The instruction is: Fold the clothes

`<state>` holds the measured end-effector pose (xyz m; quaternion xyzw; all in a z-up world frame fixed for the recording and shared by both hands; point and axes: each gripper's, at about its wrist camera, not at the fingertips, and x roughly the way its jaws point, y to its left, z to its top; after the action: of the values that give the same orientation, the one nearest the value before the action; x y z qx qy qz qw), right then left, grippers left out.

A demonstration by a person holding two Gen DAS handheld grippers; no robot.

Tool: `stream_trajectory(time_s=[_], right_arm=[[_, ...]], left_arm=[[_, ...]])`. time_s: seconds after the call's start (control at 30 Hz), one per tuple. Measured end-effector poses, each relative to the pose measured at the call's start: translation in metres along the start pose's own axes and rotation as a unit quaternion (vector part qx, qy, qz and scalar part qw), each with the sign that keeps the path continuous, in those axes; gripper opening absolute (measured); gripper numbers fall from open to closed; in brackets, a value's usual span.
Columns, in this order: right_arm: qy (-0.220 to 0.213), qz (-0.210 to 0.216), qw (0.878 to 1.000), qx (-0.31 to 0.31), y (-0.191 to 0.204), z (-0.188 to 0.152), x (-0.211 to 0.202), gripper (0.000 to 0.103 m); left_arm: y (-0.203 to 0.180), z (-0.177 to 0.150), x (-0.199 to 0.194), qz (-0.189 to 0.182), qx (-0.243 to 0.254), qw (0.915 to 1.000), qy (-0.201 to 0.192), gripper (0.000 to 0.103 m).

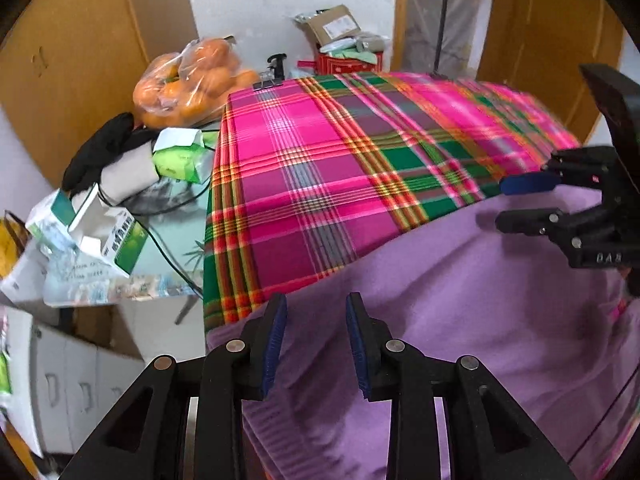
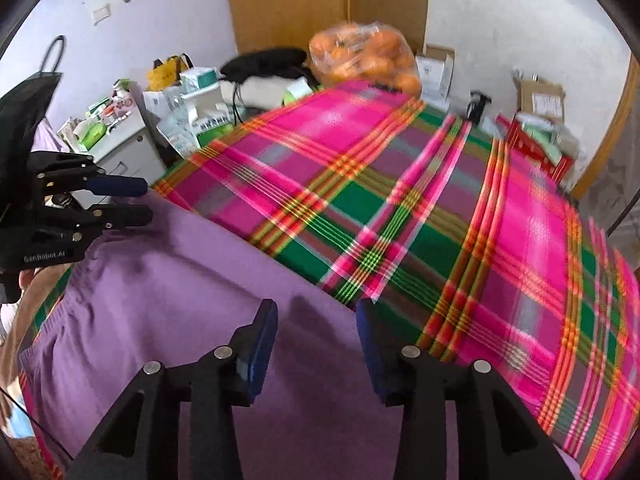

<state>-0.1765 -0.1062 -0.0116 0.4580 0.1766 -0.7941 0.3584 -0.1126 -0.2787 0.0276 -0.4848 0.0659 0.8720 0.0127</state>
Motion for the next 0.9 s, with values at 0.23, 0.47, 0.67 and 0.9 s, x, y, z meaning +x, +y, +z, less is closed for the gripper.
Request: stream_trajectory(time_s=[0.23, 0.47, 0.67, 0.9], right_arm=[[0.008, 0.002, 1.0, -0.012, 0.0, 0.005, 0.02, 0.049], [-0.005, -0.006, 1.0, -0.03, 0.005, 0.009, 0.026, 0.052], [-0.017, -0.004, 0.999, -0.028, 0.005, 0.007, 0.026, 0.053], [-0.021, -0.006, 0.999, -0.032, 0.009, 0.006, 0.025, 0.045]], left_arm=[[0.004, -0.001, 0.02, 0.006, 0.012, 0.9996, 0.023, 0.032], [0.017, 0.003, 0.028, 0.0, -0.008, 0.9999, 0.013, 0.055], [0.028, 0.0, 0.031, -0.026, -0.045, 0.9986, 0.011, 0.055], [0.02, -0.002, 0.028, -0.015, -0.022, 0.9996, 0.0, 0.048]])
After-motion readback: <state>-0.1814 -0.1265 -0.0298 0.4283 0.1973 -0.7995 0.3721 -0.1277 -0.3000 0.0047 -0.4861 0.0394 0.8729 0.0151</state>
